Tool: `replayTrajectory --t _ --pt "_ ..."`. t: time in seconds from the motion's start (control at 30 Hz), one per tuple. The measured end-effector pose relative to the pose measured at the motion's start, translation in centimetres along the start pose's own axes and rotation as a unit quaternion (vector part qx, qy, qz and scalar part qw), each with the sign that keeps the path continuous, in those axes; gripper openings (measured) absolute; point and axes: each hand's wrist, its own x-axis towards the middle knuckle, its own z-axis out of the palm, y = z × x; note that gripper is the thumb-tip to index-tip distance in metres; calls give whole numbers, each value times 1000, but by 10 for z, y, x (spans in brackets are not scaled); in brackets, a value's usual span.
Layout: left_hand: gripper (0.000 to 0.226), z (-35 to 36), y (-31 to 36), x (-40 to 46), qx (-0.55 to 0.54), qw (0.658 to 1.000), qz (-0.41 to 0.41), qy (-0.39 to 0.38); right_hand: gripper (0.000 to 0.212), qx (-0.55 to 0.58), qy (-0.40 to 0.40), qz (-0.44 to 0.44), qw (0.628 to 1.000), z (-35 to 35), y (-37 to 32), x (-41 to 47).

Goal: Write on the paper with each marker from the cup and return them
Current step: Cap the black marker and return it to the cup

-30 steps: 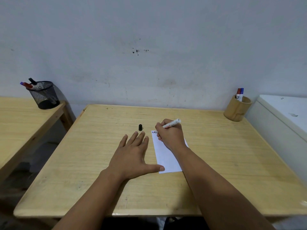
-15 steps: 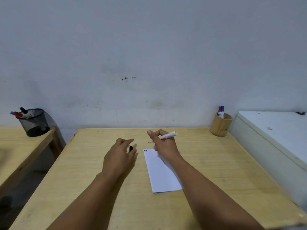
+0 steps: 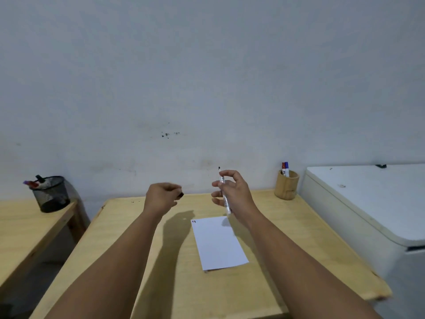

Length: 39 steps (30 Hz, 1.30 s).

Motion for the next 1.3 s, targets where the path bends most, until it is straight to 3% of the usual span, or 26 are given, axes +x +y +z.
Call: replayTrajectory --t 0.13,0.3,0.97,1.3 --pt "10 -1 43 -17 -62 998 18 -16 31 -185 -30 -41 981 4 -5 -12" --pt "14 -3 71 -30 -86 995 36 -29 30 -265 -48 -70 961 7 -12 -22" --pt "9 46 93 -54 -38 994 75 -67 30 -278 -42 -79 956 -39 -37 -36" --pt "15 109 93 -71 -41 991 48 -122 16 -251 20 -109 962 -82 -29 -41"
